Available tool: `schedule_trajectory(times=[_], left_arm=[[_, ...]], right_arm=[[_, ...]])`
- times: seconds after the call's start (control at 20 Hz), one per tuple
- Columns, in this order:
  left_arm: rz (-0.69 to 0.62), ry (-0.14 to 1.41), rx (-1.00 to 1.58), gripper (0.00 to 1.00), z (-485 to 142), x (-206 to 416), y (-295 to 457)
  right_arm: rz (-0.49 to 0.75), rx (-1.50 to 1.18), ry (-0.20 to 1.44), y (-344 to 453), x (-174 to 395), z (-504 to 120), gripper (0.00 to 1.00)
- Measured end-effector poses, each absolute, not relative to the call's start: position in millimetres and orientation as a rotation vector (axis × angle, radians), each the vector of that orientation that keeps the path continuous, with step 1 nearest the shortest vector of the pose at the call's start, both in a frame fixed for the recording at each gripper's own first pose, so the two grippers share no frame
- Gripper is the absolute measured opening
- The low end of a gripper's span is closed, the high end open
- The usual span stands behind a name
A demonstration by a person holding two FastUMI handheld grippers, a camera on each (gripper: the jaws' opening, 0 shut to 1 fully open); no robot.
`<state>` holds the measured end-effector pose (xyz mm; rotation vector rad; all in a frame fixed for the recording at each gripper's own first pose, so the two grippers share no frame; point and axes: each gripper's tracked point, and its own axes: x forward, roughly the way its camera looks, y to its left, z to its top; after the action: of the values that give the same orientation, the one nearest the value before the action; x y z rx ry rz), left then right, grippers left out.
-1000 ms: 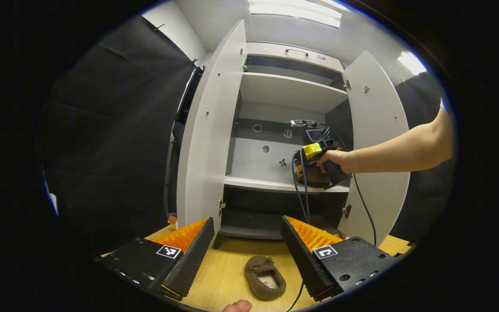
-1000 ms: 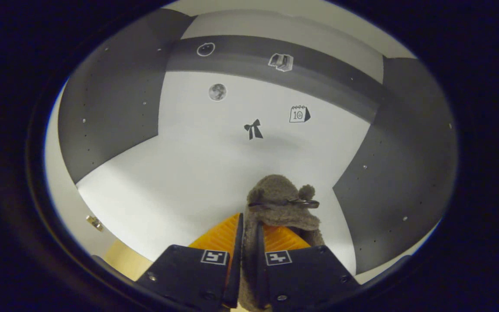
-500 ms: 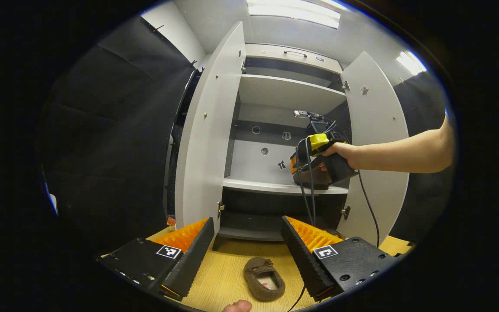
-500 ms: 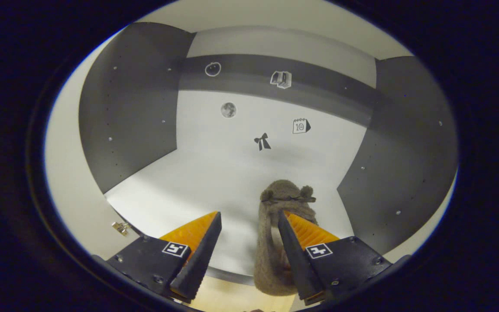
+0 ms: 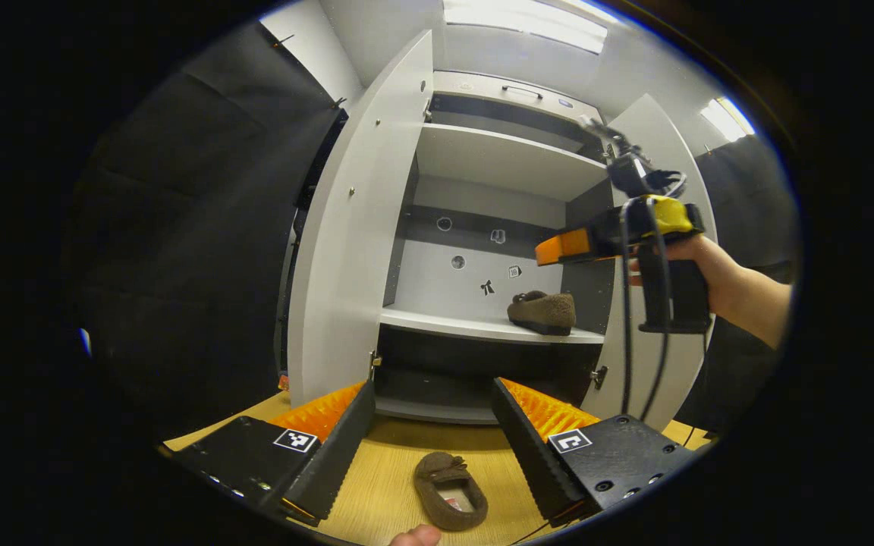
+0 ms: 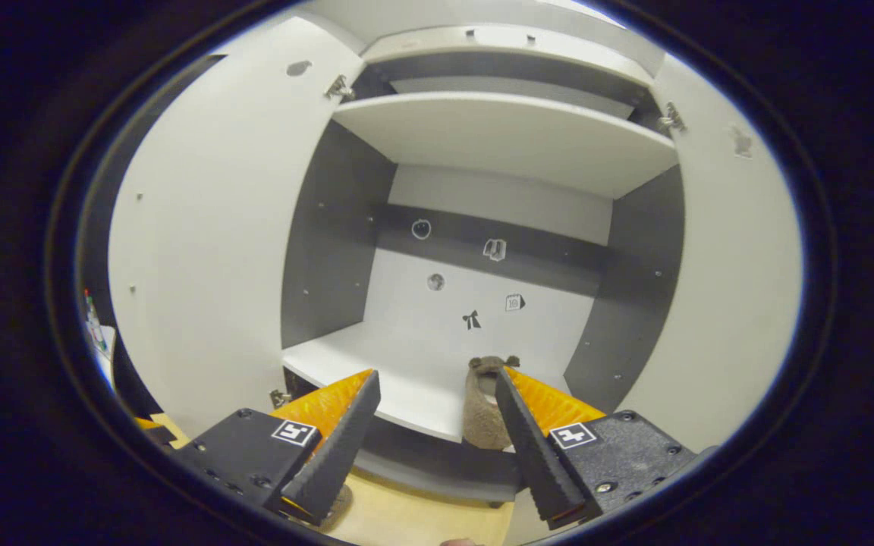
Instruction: Grab one shoe with the right hand and put it into the shoe cabinet, grab the other shoe with the left hand and put it into the shoe cabinet; then close the right door with the right hand and the left door with the left hand.
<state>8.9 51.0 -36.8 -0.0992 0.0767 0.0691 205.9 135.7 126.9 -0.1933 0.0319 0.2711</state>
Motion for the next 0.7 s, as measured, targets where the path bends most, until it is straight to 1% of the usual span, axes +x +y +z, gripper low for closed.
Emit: schedule_trajectory(times=[0.05, 0.1, 0.15, 0.2, 0.25, 0.3, 0.35, 0.4, 0.55, 0.7], left_arm=[[0.070, 0.079, -0.096, 0.99, -37, 10, 52], [0.073, 0.082, -0.090, 0.95, -39, 10, 53], [0.076, 0.083, -0.085, 0.99, -40, 11, 55], [0.080, 0.084, -0.080, 0.99, -39, 11, 56], [0.081, 0.084, -0.078, 0.95, -39, 14, 59], [0.081, 0.084, -0.077, 0.95, -39, 16, 61], [0.077, 0.085, -0.075, 0.99, -40, 17, 60], [0.074, 0.090, -0.068, 0.95, -42, 16, 60], [0.067, 0.121, -0.054, 0.95, -53, 17, 56], [0.040, 0.153, -0.064, 0.95, -64, 17, 46]], right_arm=[[0.264, -0.173, -0.006, 133, 190, 126, 0.97], [0.248, -0.160, -0.039, 128, 175, 125, 0.98], [0.232, -0.147, -0.067, 123, 160, 121, 0.97], [0.204, -0.147, -0.083, 116, 145, 113, 0.98], [0.171, -0.152, -0.094, 107, 132, 104, 0.98], [0.146, -0.163, -0.100, 100, 120, 93, 0.97], [0.113, -0.169, -0.105, 91, 111, 82, 0.97], [0.089, -0.172, -0.114, 83, 101, 72, 0.98], [0.021, -0.160, -0.090, 63, 77, 33, 0.98], [-0.029, -0.210, -0.038, 46, 58, -6, 0.98]])
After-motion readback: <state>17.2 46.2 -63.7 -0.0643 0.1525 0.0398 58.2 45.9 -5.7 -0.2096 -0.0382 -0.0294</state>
